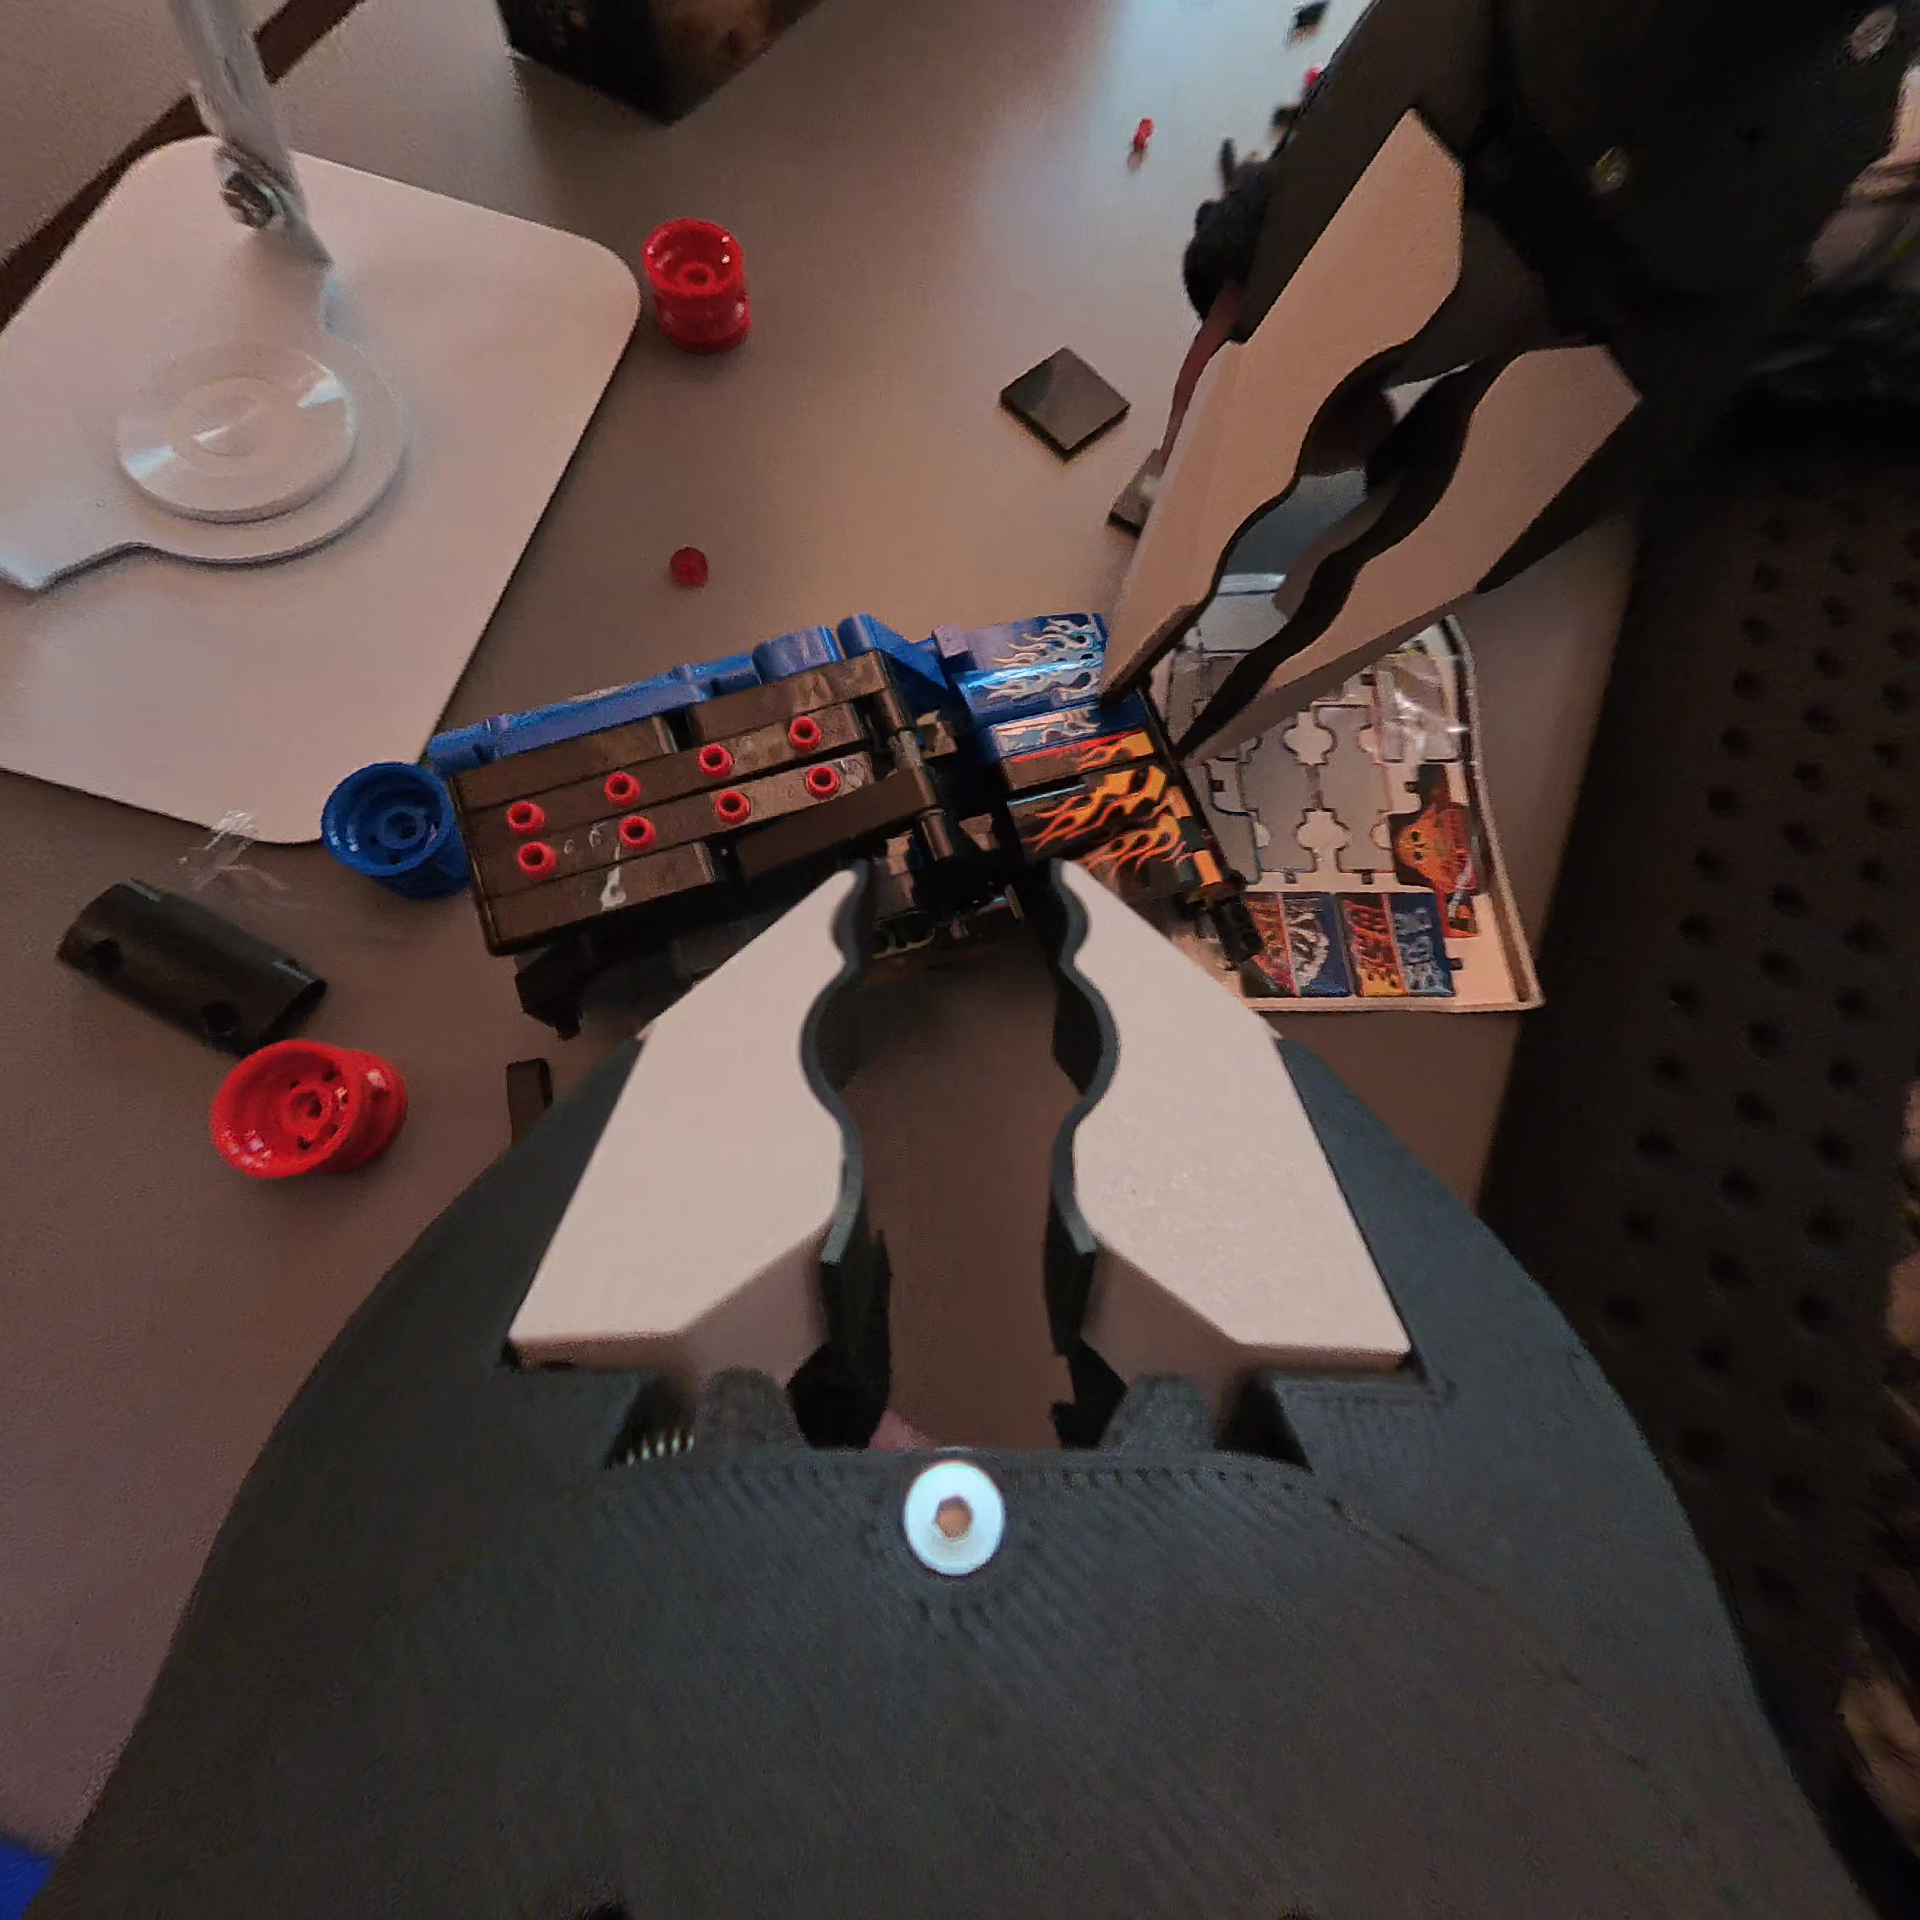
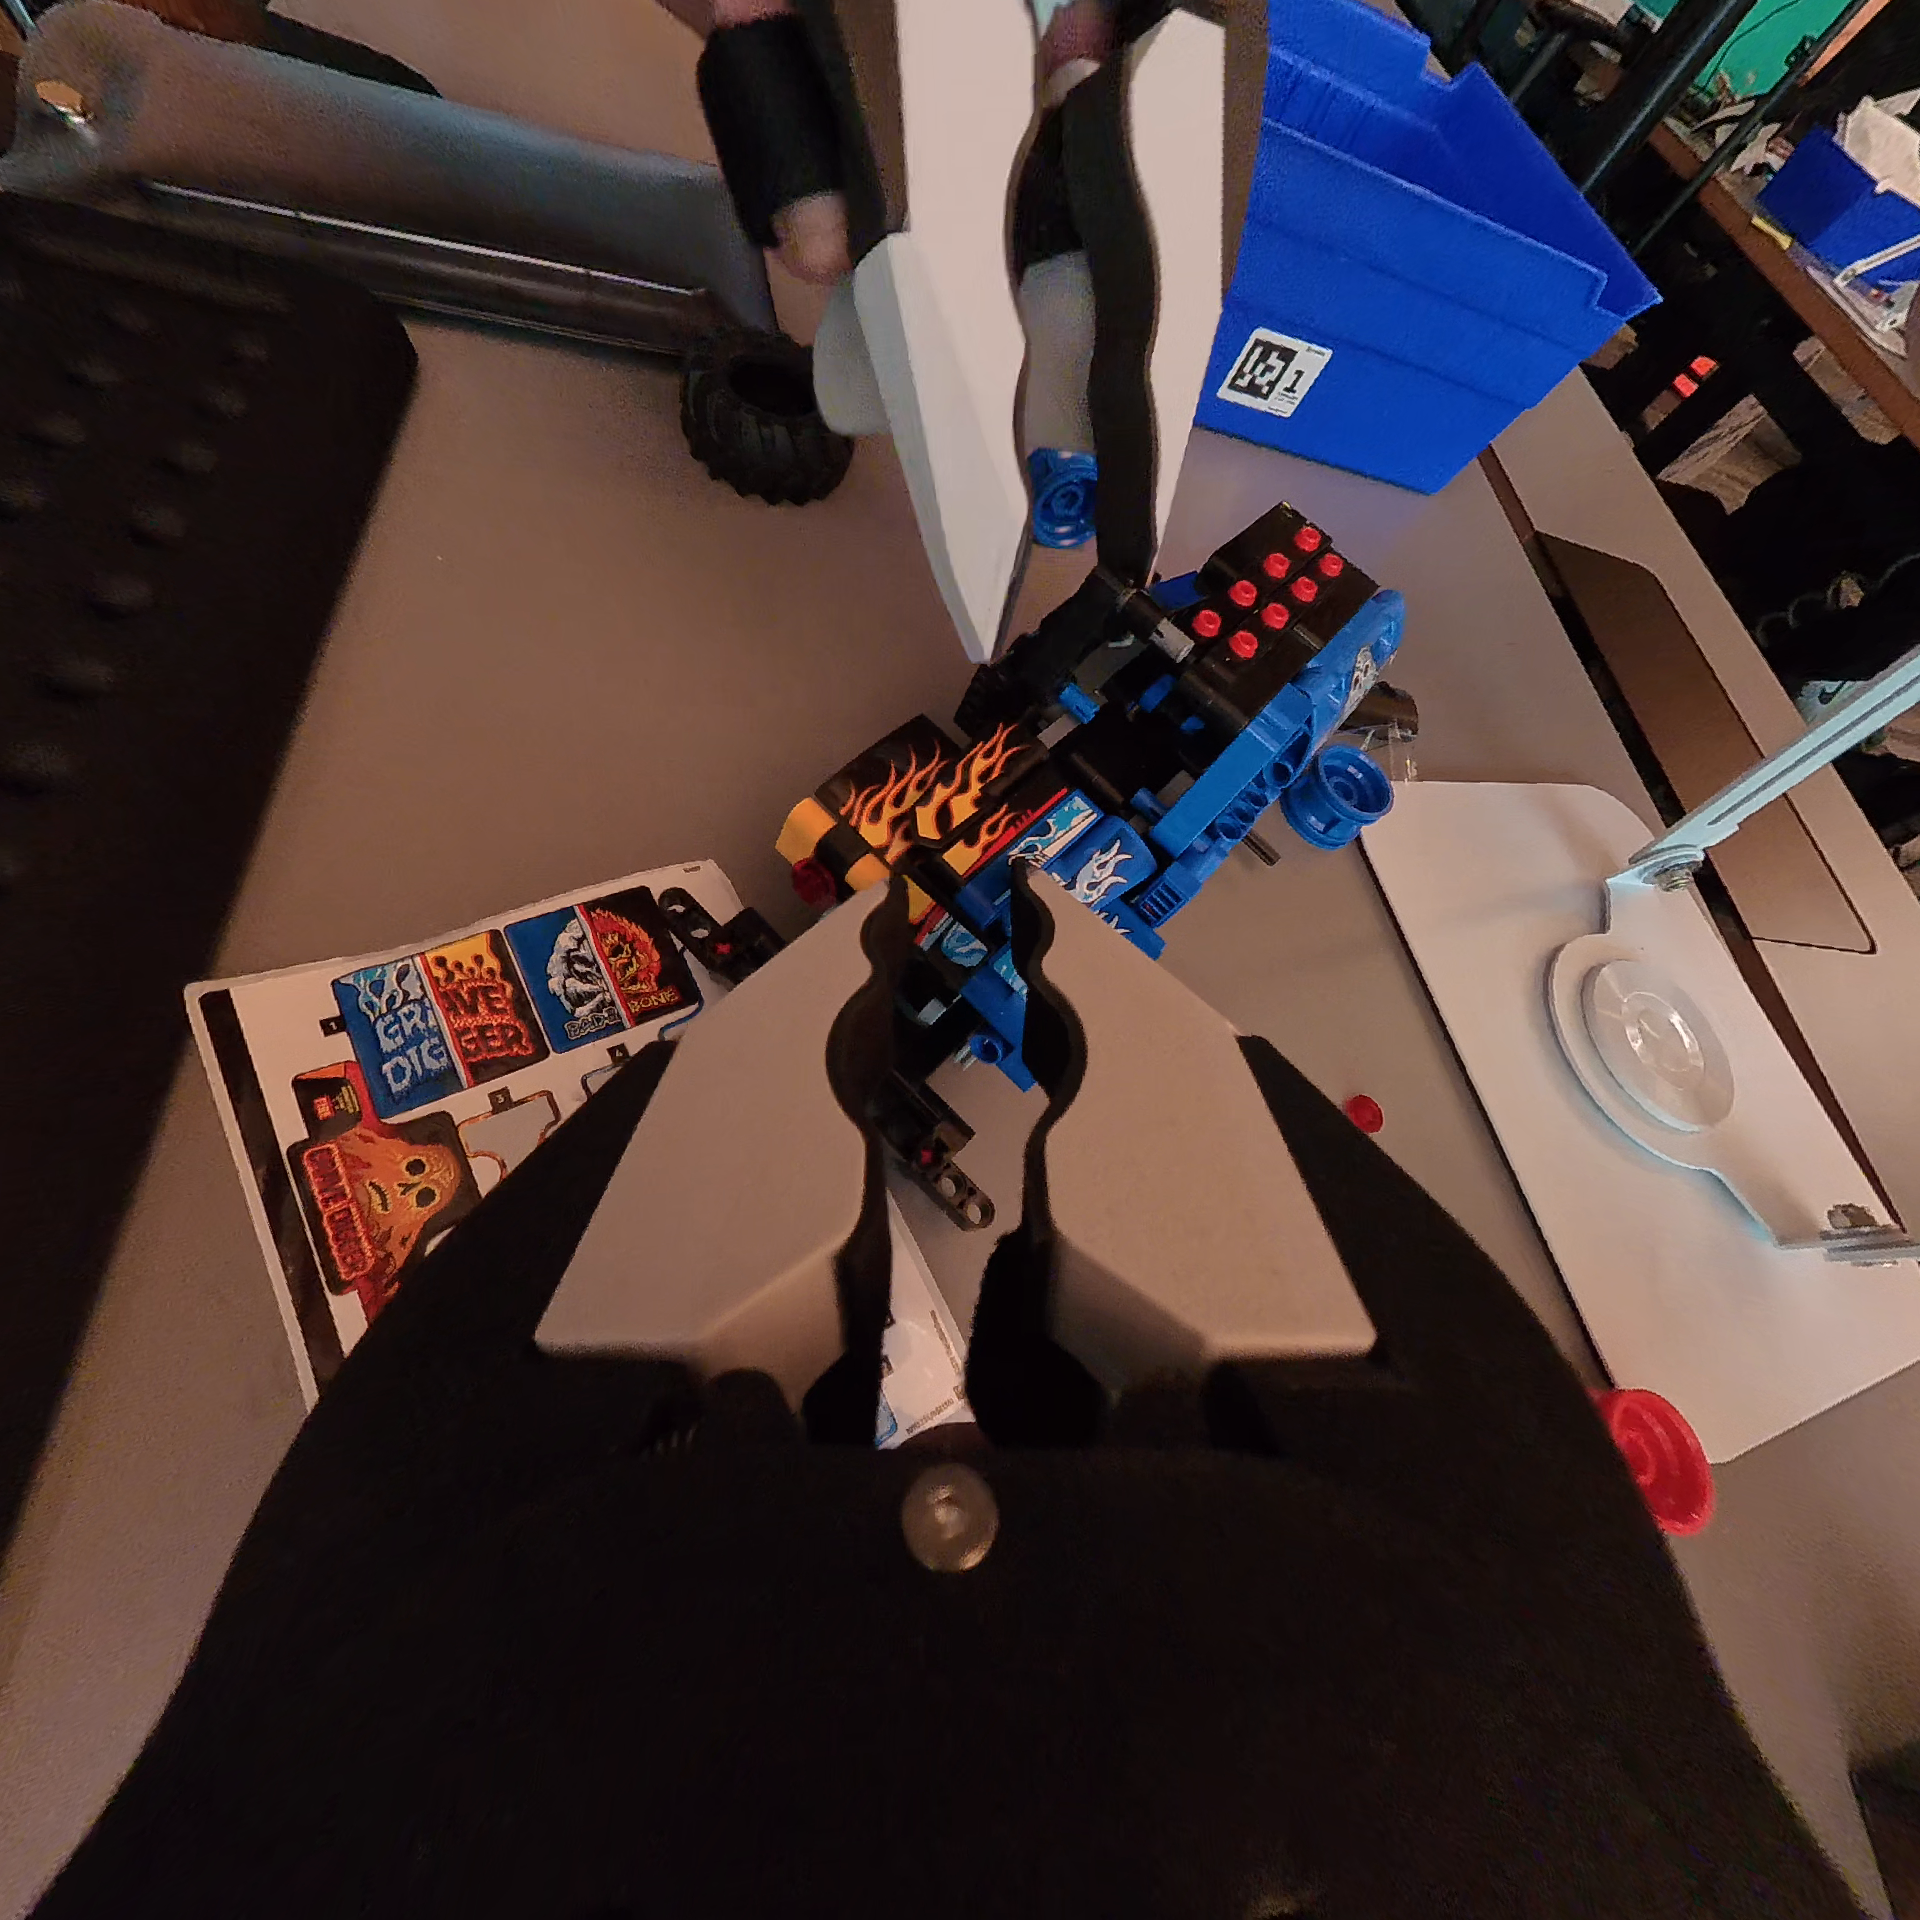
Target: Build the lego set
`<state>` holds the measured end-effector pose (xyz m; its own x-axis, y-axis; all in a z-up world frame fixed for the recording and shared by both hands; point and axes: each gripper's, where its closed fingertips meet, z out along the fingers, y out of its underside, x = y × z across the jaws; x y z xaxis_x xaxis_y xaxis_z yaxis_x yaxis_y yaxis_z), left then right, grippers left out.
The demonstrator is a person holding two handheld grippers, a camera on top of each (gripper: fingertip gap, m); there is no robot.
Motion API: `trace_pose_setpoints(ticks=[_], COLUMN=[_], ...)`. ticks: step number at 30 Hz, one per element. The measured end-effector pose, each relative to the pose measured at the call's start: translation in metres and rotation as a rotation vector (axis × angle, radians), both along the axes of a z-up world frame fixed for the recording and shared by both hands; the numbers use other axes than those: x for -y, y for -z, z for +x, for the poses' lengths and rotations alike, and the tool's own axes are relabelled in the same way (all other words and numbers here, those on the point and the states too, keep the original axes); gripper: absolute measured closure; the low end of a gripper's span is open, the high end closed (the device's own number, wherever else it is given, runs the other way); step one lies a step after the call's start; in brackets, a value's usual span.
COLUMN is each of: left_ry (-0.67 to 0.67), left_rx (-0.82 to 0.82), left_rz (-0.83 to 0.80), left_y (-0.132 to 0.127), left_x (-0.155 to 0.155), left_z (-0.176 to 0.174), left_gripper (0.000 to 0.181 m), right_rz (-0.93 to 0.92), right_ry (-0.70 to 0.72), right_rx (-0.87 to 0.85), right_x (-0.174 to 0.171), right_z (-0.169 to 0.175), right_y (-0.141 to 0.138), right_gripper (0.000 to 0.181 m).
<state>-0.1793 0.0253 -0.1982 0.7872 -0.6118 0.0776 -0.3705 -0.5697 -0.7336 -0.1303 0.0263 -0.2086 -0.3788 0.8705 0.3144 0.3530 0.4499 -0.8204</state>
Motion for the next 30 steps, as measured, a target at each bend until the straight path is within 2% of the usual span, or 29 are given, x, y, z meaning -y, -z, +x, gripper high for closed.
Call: trace_pose_setpoints(ticks=[2, 6, 8, 19, 25, 30], left_ry=[-0.073, -0.118, -0.127, -0.005, 0.076, 0.088], left_rx=[-0.034, -0.048, -0.088, -0.048, -0.14, -0.156], left_rz=[0.022, 0.085, 0.108, -0.004, -0.044, -0.049], left_y=[0.007, 0.01, 0.011, 0.01, 0.011, 0.012], left_x=[-0.003, -0.006, -0.006, 0.002, 0.008, 0.009], left_z=[-0.003, 0.003, 0.003, -0.003, -0.007, -0.007], left_gripper=[0.146, 0.165, 0.166, 0.166, 0.166, 0.166], right_rz=[0.004, 0.01, 0.019, 0.012, 0.002, 0.0], right_ry=[-0.002, -0.002, 0.001, -0.009, -0.007, -0.007], right_rx=[-0.001, -0.006, -0.007, -0.013, -0.012, -0.013], right_x=[0.0, 0.0, 0.0, 0.008, 0.007, 0.007], right_z=[0.0, 0.0, 0.0, -0.008, -0.008, -0.008], right_y=[0.0, 0.0, 0.0, 0.001, 0.001, 0.001], right_gripper=[0.162, 0.162, 0.163, 0.161, 0.162, 0.162])
